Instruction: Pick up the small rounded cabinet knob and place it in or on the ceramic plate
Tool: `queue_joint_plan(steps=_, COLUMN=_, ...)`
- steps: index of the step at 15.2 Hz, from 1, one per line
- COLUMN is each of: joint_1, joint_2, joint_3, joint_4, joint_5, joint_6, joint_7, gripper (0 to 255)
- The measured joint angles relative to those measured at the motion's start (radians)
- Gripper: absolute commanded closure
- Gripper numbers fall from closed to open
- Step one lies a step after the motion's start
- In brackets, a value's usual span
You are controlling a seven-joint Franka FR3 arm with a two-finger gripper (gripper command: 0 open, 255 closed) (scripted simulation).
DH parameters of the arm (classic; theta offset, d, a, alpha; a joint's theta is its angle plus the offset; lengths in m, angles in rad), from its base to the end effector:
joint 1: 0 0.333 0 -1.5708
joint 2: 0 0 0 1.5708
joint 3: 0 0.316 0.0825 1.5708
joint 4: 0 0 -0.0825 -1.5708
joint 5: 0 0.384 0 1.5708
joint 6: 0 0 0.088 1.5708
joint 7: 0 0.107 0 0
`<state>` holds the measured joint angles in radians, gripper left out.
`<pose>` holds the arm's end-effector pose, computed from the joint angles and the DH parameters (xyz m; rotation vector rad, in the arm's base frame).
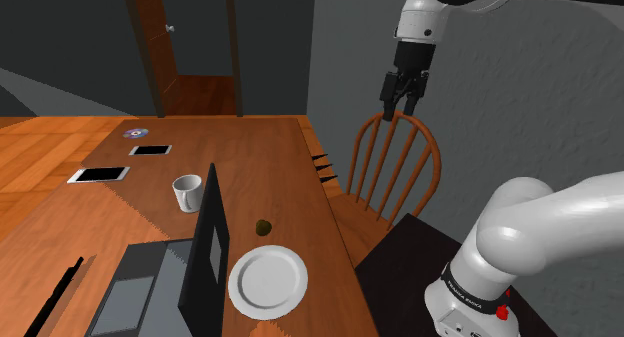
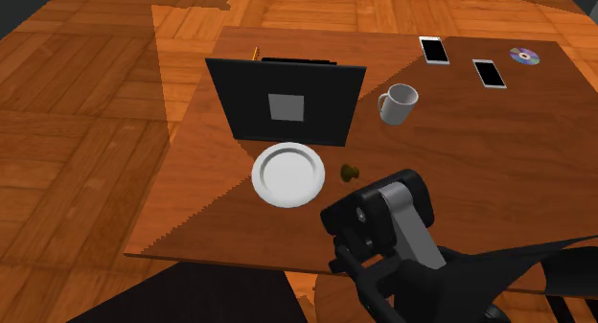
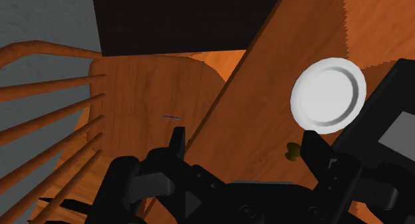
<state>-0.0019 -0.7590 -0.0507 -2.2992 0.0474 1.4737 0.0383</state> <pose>0.3042 -0.0157 0.6006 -3.0557 0.1113 0.1026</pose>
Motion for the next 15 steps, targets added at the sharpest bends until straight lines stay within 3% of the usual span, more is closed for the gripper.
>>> queue_joint_plan(steps=4, joint_1=0.010, joint_2=0.030, joint_3=0.026, joint_4=-0.034, joint_5=0.014, joint_6=0.066, joint_7=0.020, gripper=0)
queue_joint_plan(steps=15, joint_1=0.064, joint_2=0.245, joint_3=0.162, joint_4=-0.153, joint_5=0.068, joint_6=0.418, joint_7=0.127, gripper=0)
